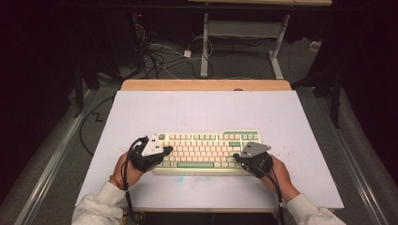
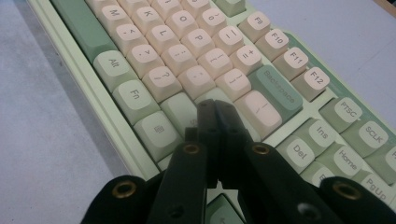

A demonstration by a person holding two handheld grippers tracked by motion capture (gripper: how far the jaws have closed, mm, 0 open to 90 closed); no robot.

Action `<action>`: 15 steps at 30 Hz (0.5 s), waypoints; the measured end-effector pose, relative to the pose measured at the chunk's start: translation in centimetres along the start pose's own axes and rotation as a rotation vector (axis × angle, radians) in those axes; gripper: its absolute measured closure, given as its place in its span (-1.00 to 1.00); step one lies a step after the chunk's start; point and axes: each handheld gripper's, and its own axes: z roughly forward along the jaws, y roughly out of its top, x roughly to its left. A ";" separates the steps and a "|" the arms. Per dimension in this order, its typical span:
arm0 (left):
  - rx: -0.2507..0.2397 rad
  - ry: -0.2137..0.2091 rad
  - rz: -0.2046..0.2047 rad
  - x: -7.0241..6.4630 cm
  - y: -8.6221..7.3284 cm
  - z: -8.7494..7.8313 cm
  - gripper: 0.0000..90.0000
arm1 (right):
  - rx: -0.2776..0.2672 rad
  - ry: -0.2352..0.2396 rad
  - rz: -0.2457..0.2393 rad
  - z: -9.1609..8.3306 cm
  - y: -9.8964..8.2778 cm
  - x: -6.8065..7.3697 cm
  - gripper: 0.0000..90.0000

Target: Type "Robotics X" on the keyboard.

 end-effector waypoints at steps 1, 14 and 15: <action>0.001 -0.001 -0.001 0.1 0.0 0.0 0.95 | 0.000 -0.001 0.000 0.0 0.0 0.0 1.00; 0.029 -0.021 0.001 0.3 0.3 1.1 0.95 | 0.001 0.000 0.002 0.0 0.0 0.0 1.00; 0.034 -0.024 0.002 0.3 0.4 1.2 0.94 | 0.001 -0.001 0.002 0.0 0.0 0.0 1.00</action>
